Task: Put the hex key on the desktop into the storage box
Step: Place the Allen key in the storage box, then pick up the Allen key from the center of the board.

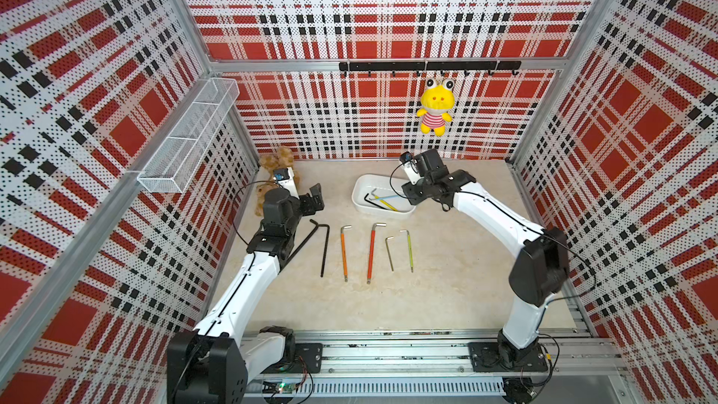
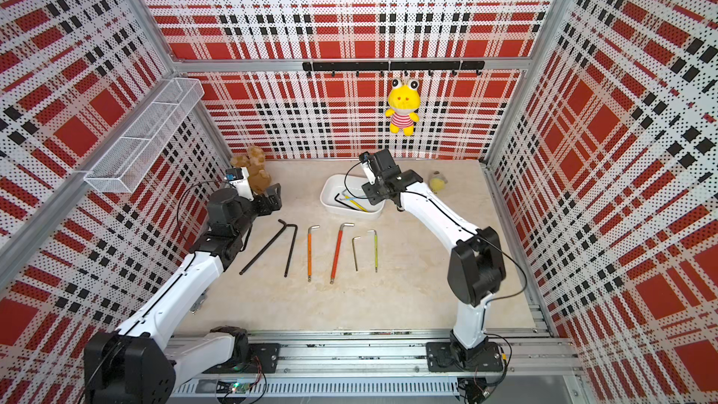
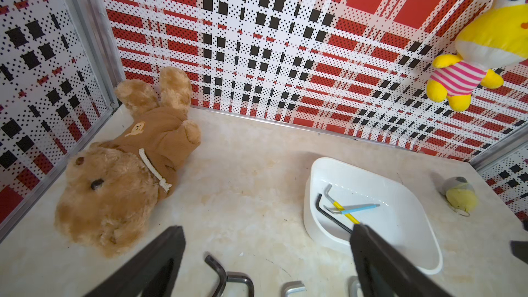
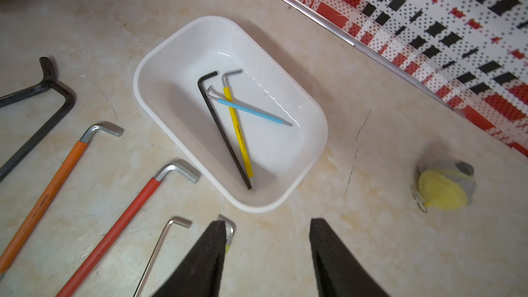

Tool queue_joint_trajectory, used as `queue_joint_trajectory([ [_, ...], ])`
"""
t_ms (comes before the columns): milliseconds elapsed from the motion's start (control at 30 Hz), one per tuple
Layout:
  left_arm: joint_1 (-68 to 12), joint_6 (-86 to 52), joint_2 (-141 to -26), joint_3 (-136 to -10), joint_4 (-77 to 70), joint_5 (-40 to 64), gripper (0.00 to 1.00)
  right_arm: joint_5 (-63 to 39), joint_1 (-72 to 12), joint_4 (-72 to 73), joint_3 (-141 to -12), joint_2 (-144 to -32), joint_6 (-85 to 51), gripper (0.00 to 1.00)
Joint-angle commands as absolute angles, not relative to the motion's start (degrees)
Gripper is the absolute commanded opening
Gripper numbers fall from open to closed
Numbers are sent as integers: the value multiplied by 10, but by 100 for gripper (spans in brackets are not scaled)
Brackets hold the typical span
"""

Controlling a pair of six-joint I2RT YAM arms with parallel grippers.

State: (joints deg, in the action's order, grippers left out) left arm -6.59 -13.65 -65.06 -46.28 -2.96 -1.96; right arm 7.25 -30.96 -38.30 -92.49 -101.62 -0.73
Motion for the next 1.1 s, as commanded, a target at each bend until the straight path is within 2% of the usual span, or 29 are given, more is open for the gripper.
queue_joint_trajectory([
  [0,-69,-134,-653,-459,-33,-17,98,113,-313,-399,-842,-990,-97,56],
  [200,-71,-137,-655,-459,-34,-12,98,98,-324,-427,-781,-991,-177,56],
  [533,-73,-137,-647,-457,-33,-18,98,98,-365,-427,-771,-1067,-177,56],
  [567,-72,-136,-647,-458,-33,-18,98,54,-368,-414,-772,-1074,-273,57],
  [900,-73,-134,-648,-457,-33,-20,97,52,-387,-408,-785,-1125,-293,55],
  [1067,-72,-134,-647,-458,-33,-21,98,50,-392,-409,-784,-1139,-302,51],
])
